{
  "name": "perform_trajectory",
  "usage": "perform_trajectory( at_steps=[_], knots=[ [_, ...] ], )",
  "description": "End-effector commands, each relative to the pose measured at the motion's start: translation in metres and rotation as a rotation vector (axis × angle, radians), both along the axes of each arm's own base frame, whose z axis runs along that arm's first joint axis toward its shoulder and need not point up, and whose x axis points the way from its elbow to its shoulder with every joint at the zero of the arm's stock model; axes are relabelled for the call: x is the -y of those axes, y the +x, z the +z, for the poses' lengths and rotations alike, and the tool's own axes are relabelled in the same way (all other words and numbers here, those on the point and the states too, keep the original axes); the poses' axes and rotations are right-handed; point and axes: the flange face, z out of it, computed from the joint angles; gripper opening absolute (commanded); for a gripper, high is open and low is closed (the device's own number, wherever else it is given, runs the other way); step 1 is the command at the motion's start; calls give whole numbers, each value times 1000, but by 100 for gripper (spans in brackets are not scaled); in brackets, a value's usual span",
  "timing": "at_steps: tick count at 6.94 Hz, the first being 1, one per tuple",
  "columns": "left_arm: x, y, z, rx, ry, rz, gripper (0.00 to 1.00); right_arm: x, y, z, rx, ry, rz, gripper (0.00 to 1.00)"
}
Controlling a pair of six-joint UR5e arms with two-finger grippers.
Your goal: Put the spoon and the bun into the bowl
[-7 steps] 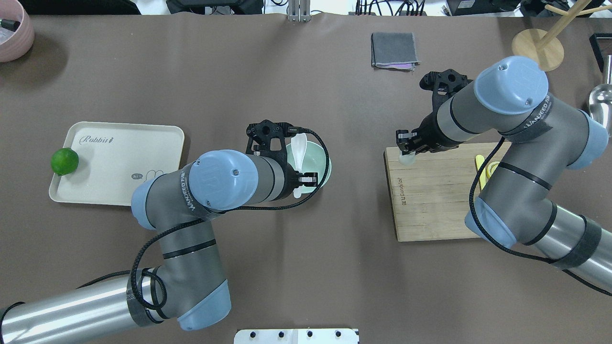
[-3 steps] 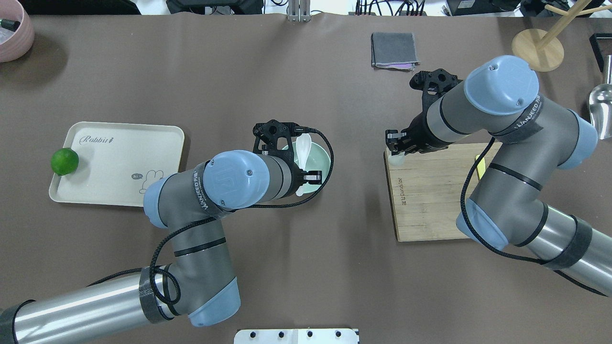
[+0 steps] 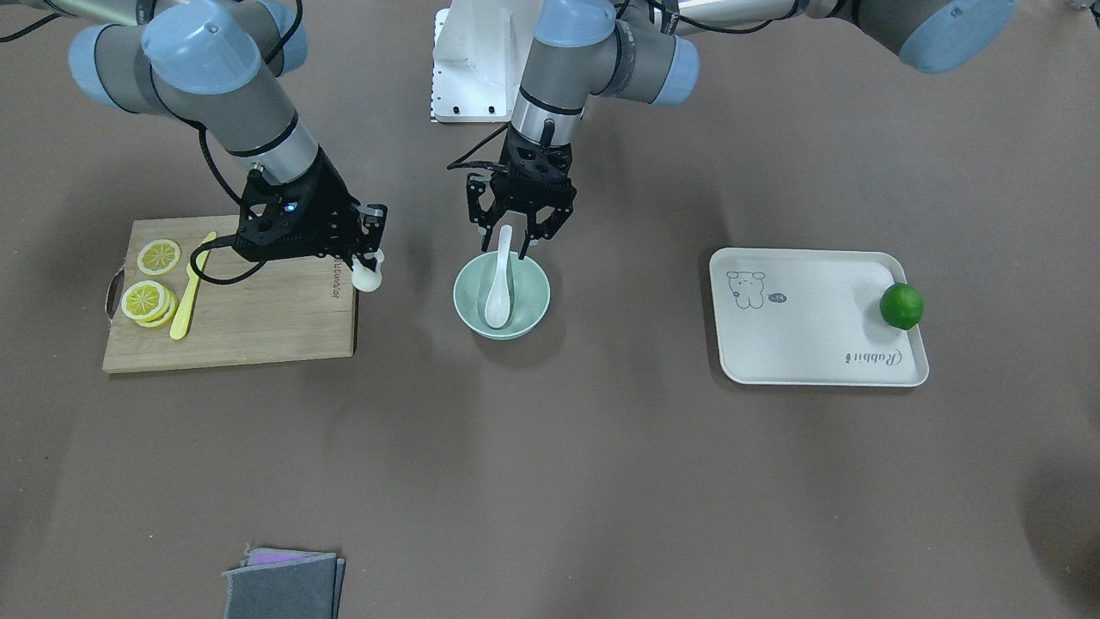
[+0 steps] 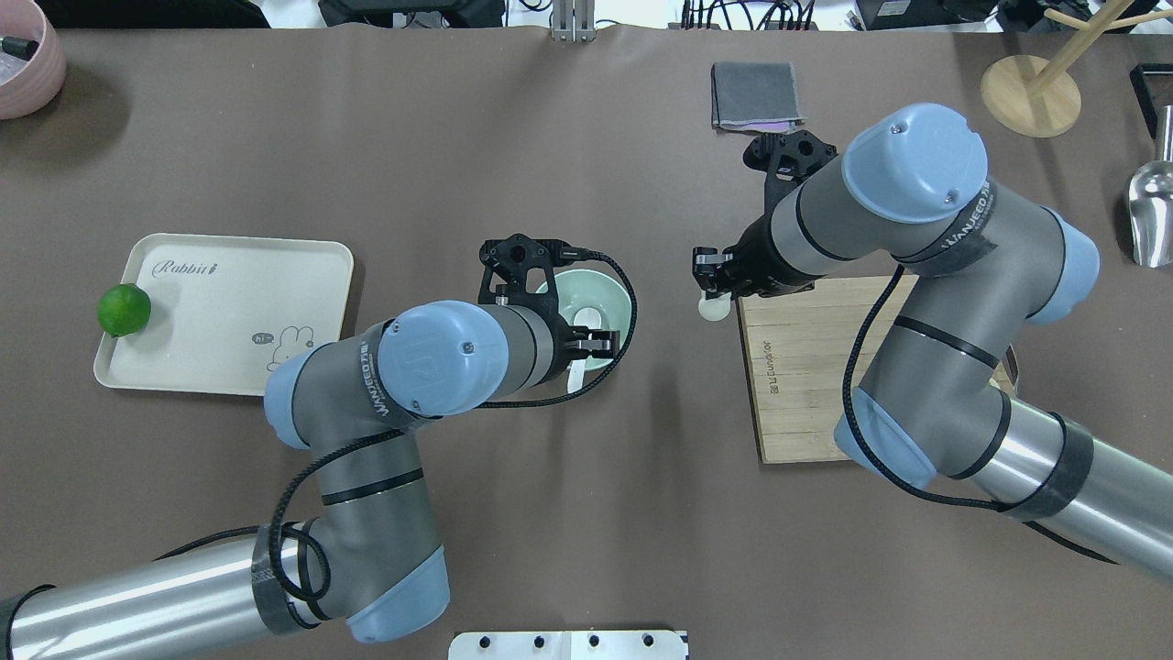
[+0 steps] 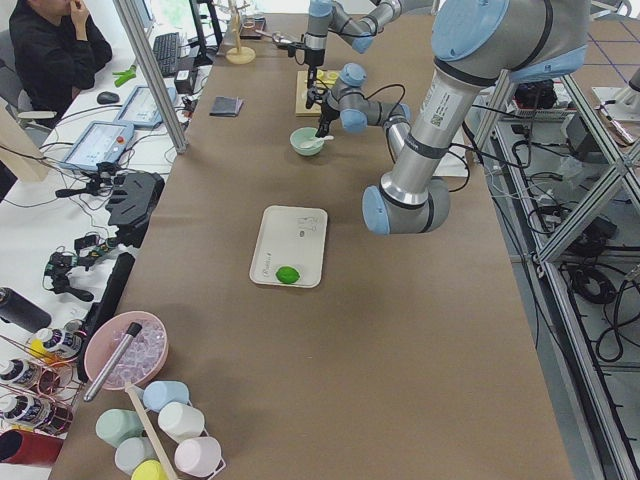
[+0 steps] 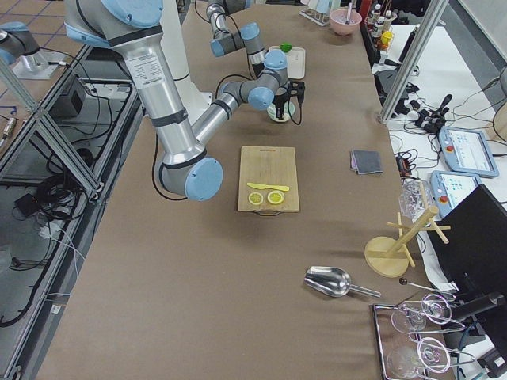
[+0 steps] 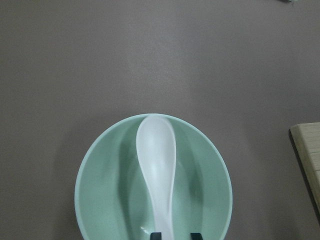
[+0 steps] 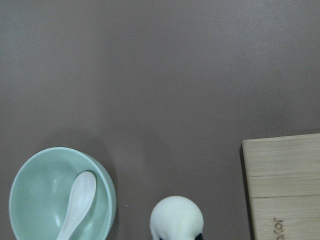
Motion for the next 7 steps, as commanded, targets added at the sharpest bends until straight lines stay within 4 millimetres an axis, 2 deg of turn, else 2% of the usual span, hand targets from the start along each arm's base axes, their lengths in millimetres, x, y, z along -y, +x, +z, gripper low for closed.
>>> perform_trajectory(
  at_steps=[1, 2, 3, 4, 5, 6, 7],
  knots=[
    [15, -83, 29, 36, 121, 47, 98, -9, -31, -38, -10, 4, 10, 0],
    [23, -137, 68, 84, 156, 48, 98, -4, -54, -58, 0, -29, 43, 0],
    [40, -197, 95, 111, 164, 71, 98, 2, -76, -74, -4, -25, 50, 0],
    [51, -249, 131, 159, 179, 92, 98, 4, -87, -73, -13, -16, 58, 0],
    [50, -277, 168, 185, 230, 90, 98, 6, -93, -75, -17, -17, 56, 16],
    [51, -281, 196, 166, 255, 82, 98, 1, -101, -73, -23, -19, 45, 99],
    [58, -273, 207, 164, 257, 83, 98, 0, -102, -80, -14, -22, 47, 100]
  ],
)
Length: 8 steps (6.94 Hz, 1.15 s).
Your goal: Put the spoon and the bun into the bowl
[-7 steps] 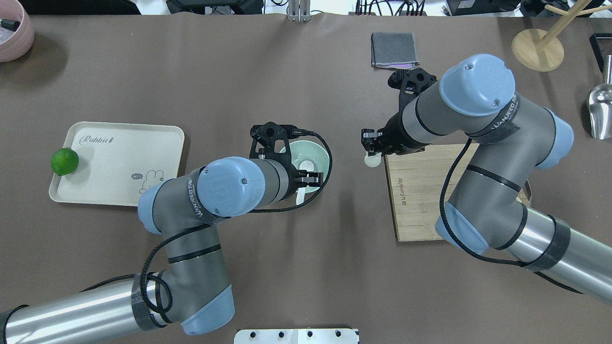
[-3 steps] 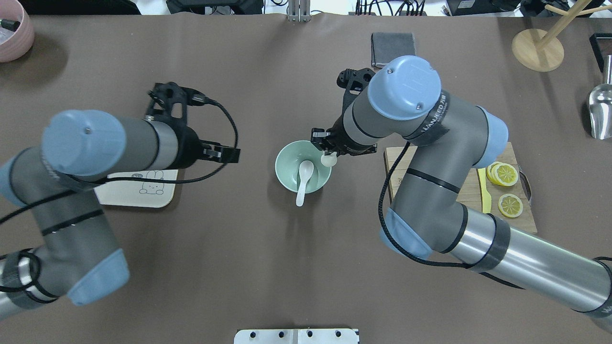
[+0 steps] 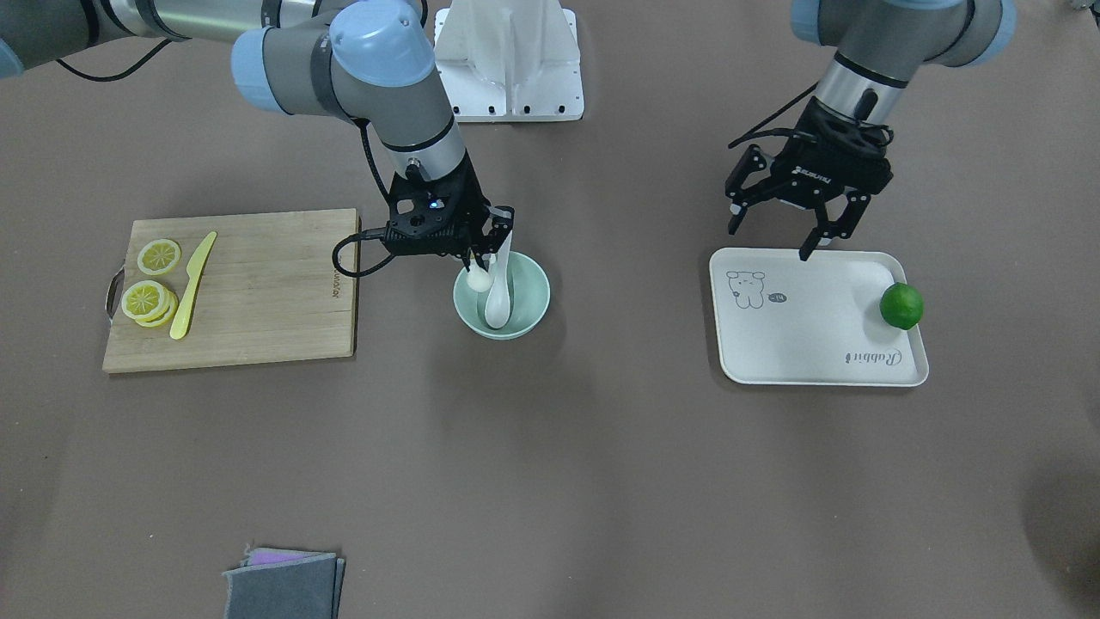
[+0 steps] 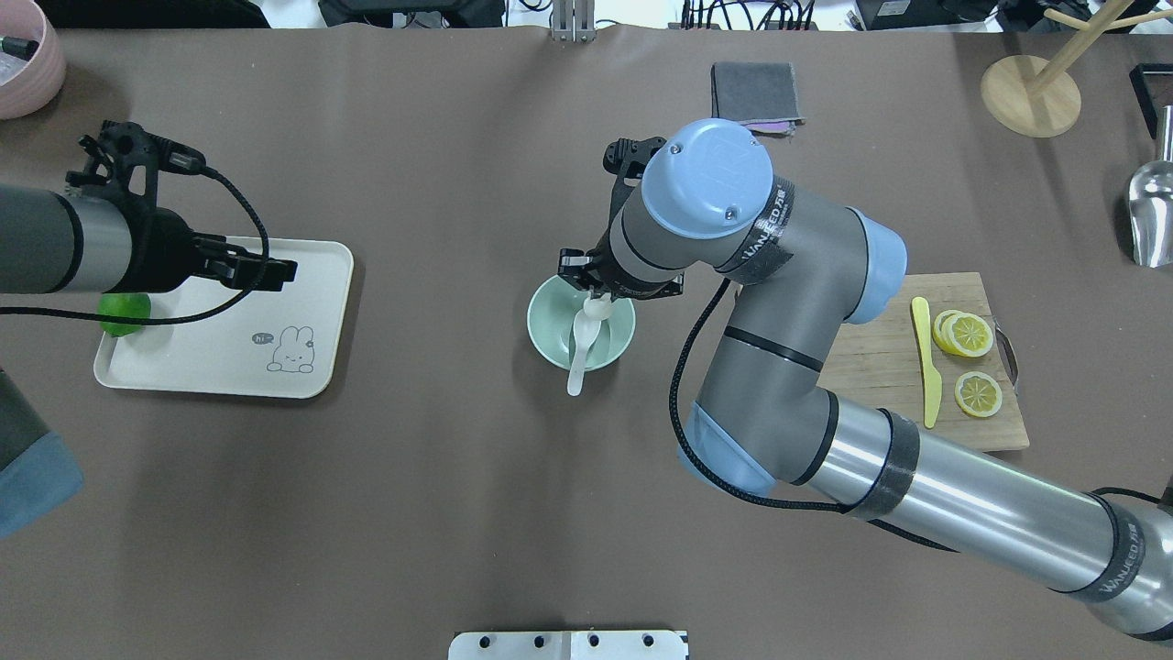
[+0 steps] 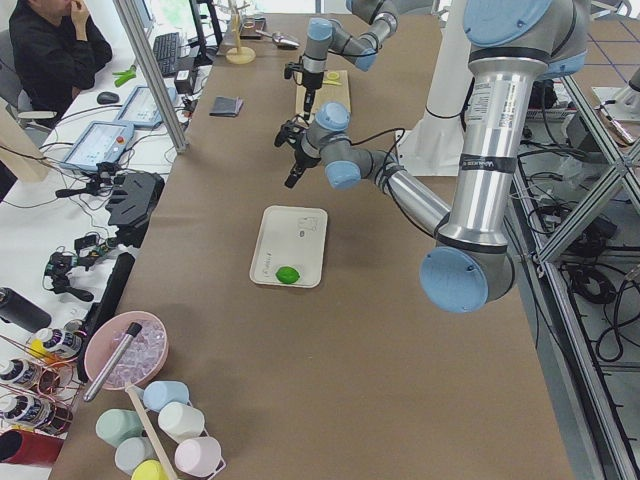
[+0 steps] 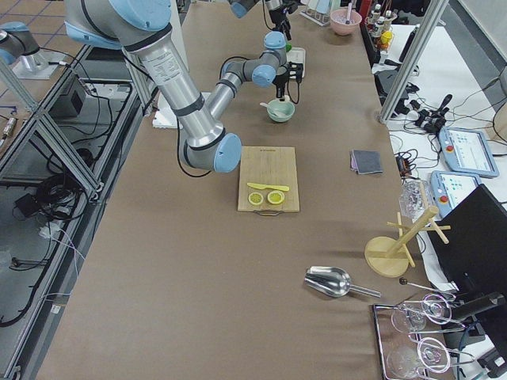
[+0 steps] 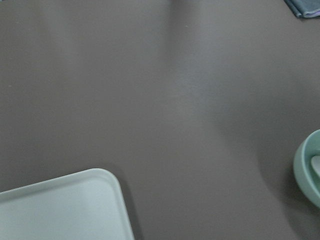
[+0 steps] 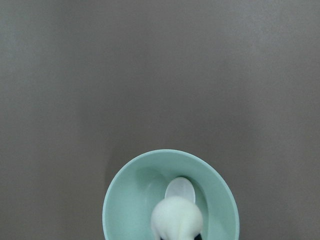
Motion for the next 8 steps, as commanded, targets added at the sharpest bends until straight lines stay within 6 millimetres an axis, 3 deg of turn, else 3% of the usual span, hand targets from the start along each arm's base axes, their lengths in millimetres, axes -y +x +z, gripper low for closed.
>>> perform_trajectory(
  at_steps=[1, 3, 5, 7, 8],
  knots=[
    [5, -2, 24, -2, 16, -1, 98, -2, -5, -17, 18, -11, 8, 100],
    [6, -2, 34, 10, 63, 10, 98, -3, -8, -46, 48, -8, 19, 100],
    [6, -4, 45, 31, 65, 13, 98, 3, -3, -38, 39, -16, 24, 100],
    [6, -4, 46, 33, 62, 12, 98, 17, 12, -3, -6, -2, 19, 100],
    [5, -4, 46, 32, 61, 14, 98, 25, 19, 3, -21, 20, 14, 100]
  ],
)
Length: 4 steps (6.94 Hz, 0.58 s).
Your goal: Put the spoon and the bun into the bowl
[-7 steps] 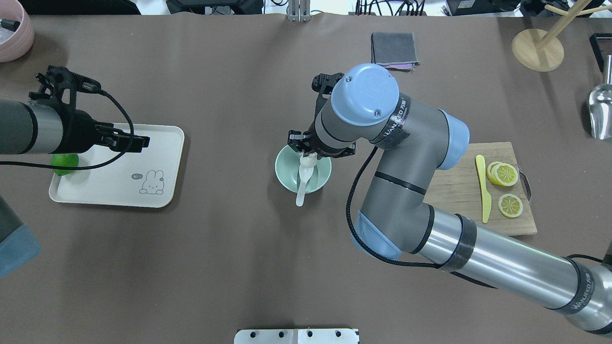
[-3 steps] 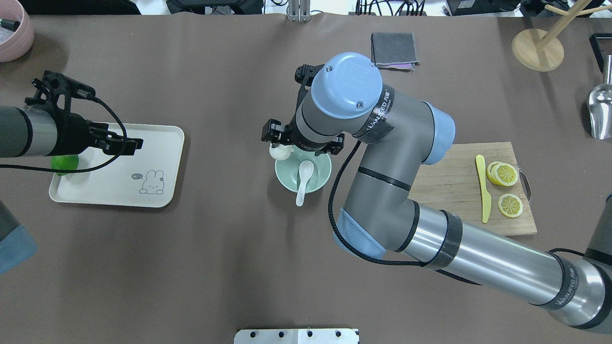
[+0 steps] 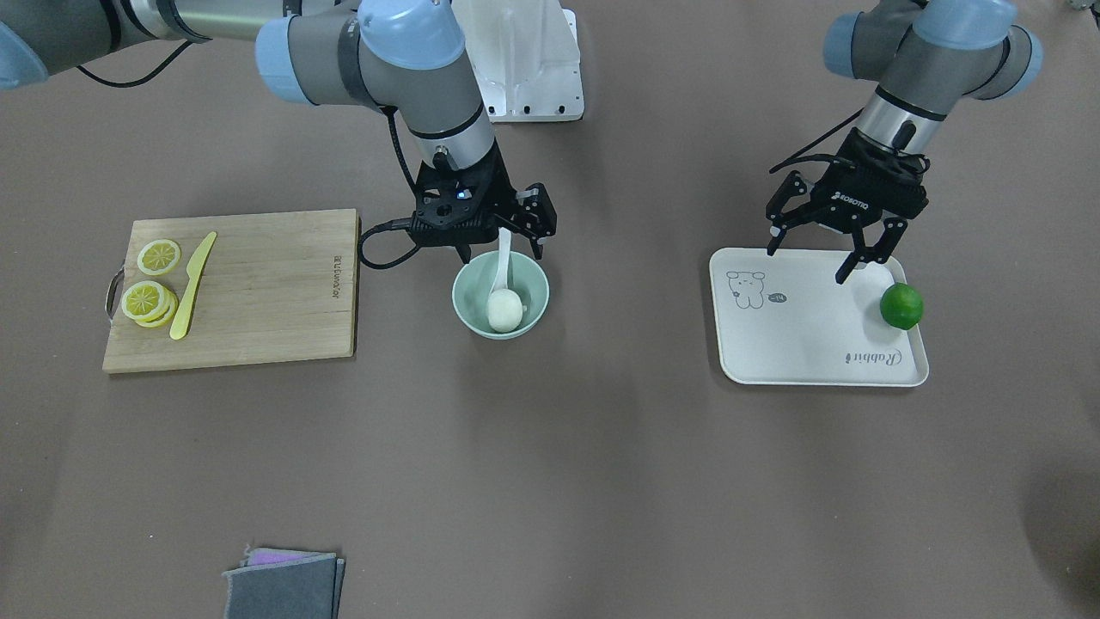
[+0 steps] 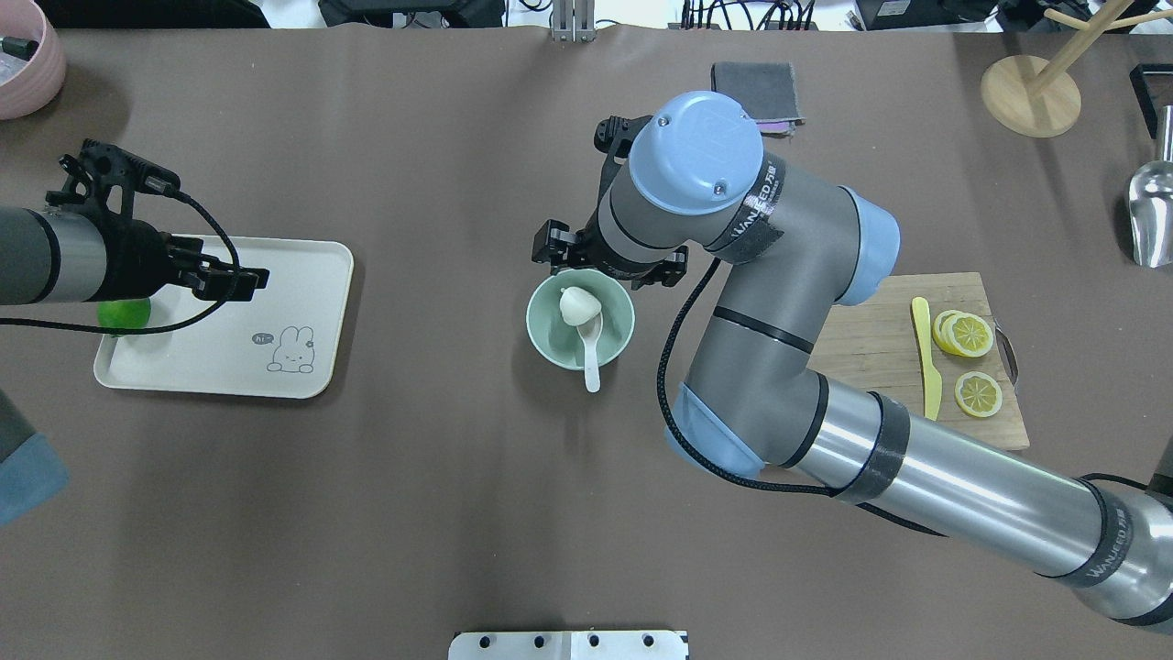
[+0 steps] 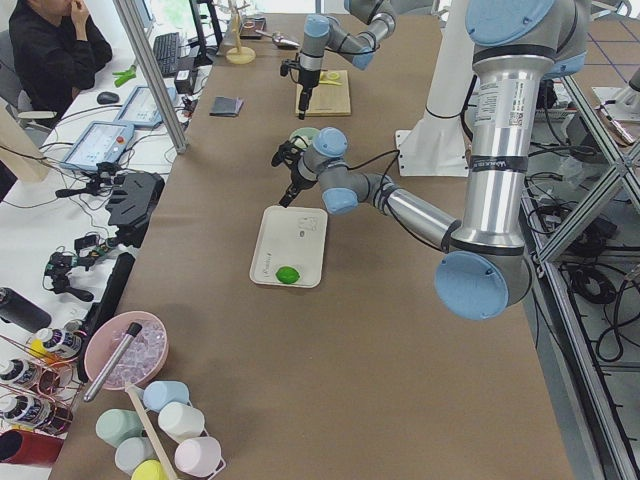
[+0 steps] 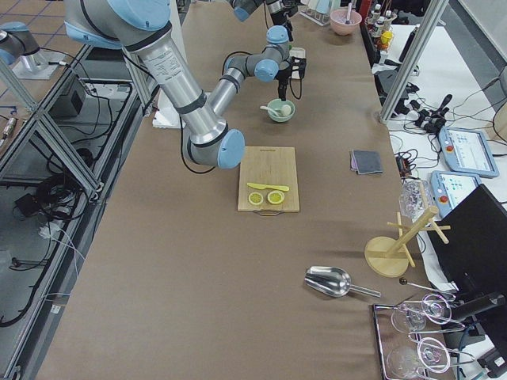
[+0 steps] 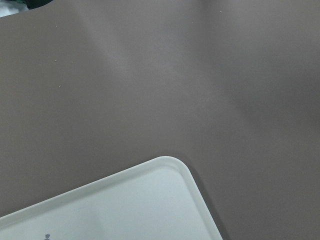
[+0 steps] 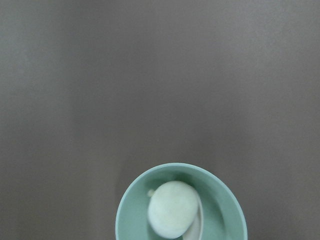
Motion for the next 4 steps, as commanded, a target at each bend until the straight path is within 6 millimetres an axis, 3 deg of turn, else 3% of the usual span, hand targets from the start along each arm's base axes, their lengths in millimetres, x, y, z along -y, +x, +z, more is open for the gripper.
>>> perform_trajectory(
  at_steps=[1, 2, 3, 4],
  knots=[
    [1, -3, 0, 0, 1, -5, 98, 21, 33, 24, -38, 65, -16, 100],
    [16, -19, 11, 10, -25, -51, 98, 28, 75, 65, -78, 114, -58, 100],
    [26, -20, 39, 51, -59, -65, 98, 41, 131, 109, -115, 143, -89, 100],
    [16, -35, 78, 101, -111, -71, 98, 57, 177, 153, -179, 162, -84, 100]
  ],
)
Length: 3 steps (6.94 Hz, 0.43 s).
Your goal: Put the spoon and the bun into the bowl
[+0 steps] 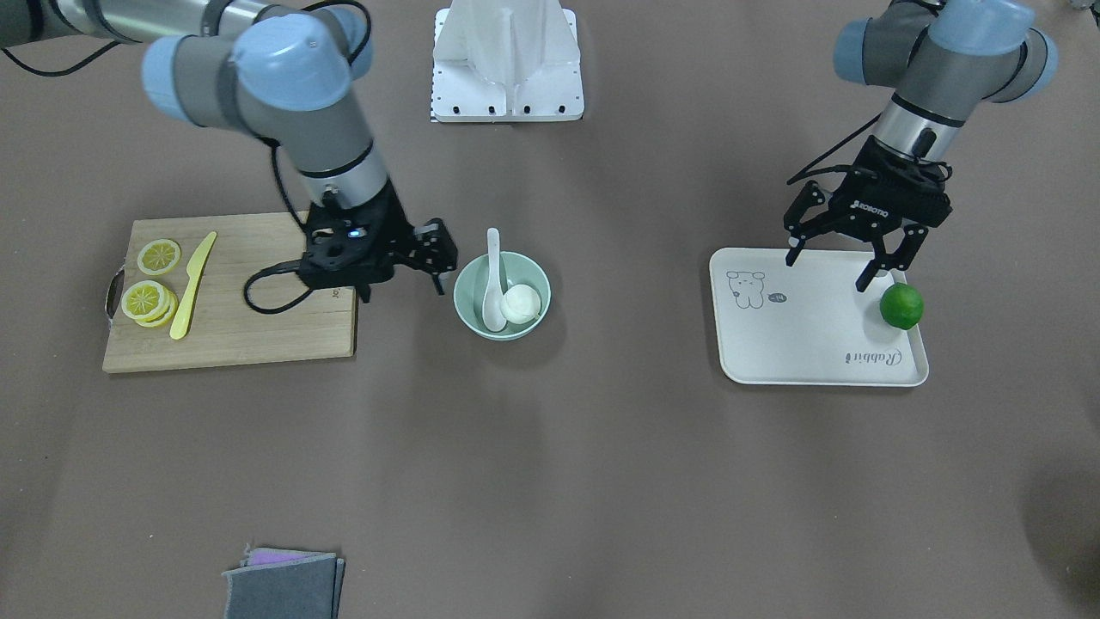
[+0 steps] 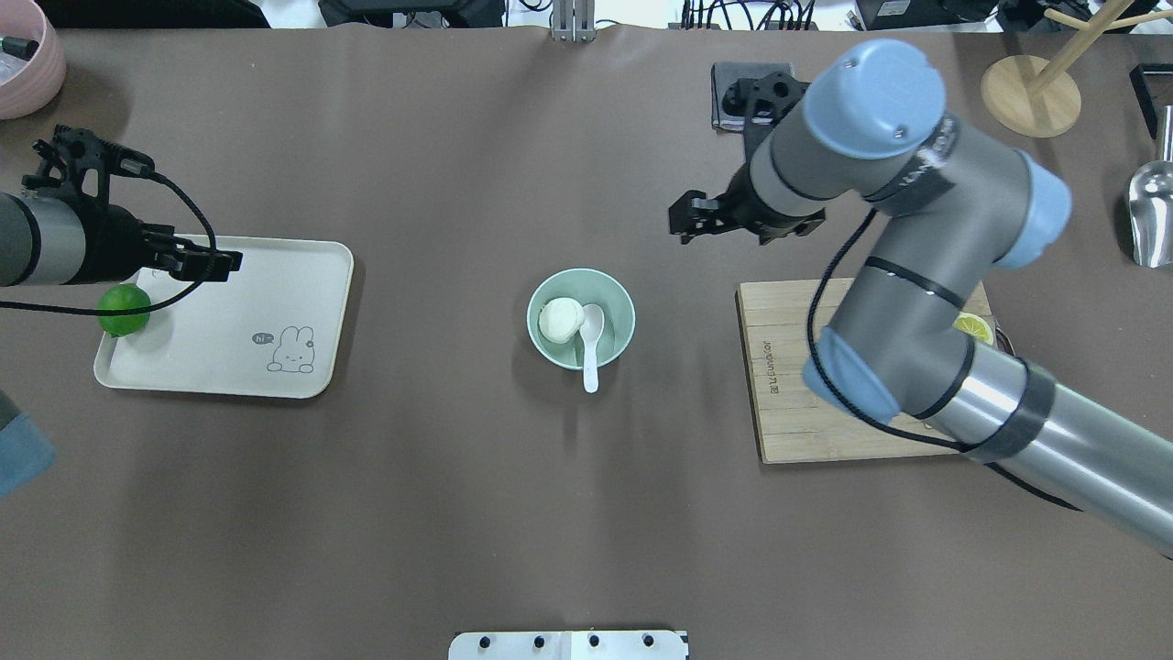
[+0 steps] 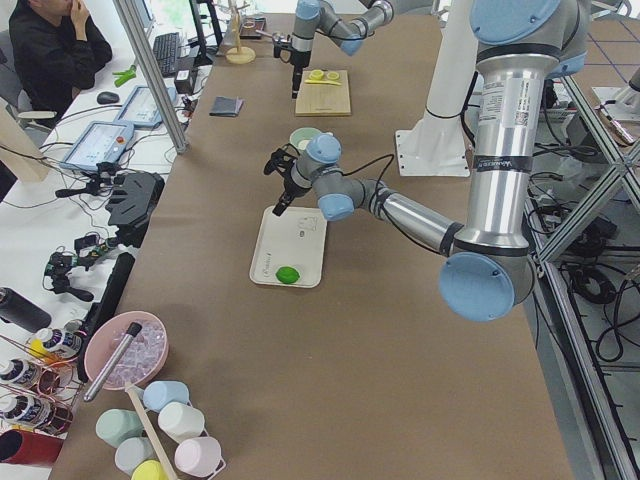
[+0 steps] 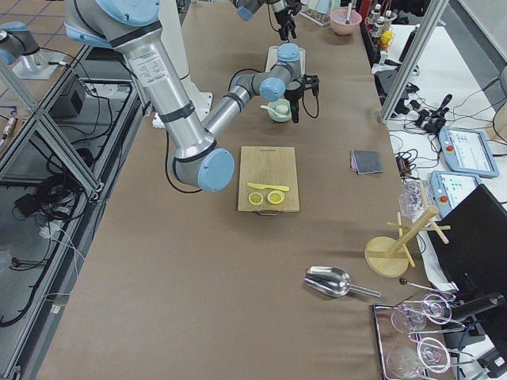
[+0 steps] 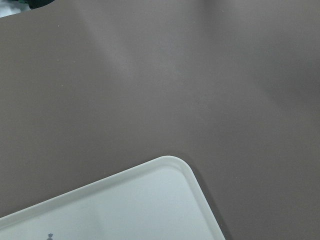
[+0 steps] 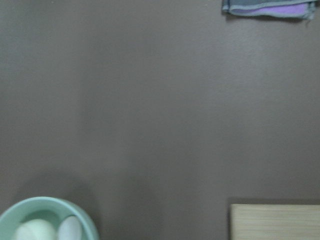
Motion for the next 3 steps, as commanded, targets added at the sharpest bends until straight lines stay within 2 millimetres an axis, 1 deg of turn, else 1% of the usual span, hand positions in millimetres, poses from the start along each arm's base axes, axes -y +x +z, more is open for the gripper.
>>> perform_trajectory(
  at_steps=[1, 2, 3],
  knots=[
    [-2, -48, 53, 61, -83, -58, 98, 22, 100, 107, -140, -12, 57, 100],
    [-11, -111, 65, 47, -90, -31, 98, 35, 152, 136, -170, -51, 130, 100],
    [-7, -204, 81, 20, -61, 32, 98, 45, 220, 160, -204, -8, 104, 100]
  ],
)
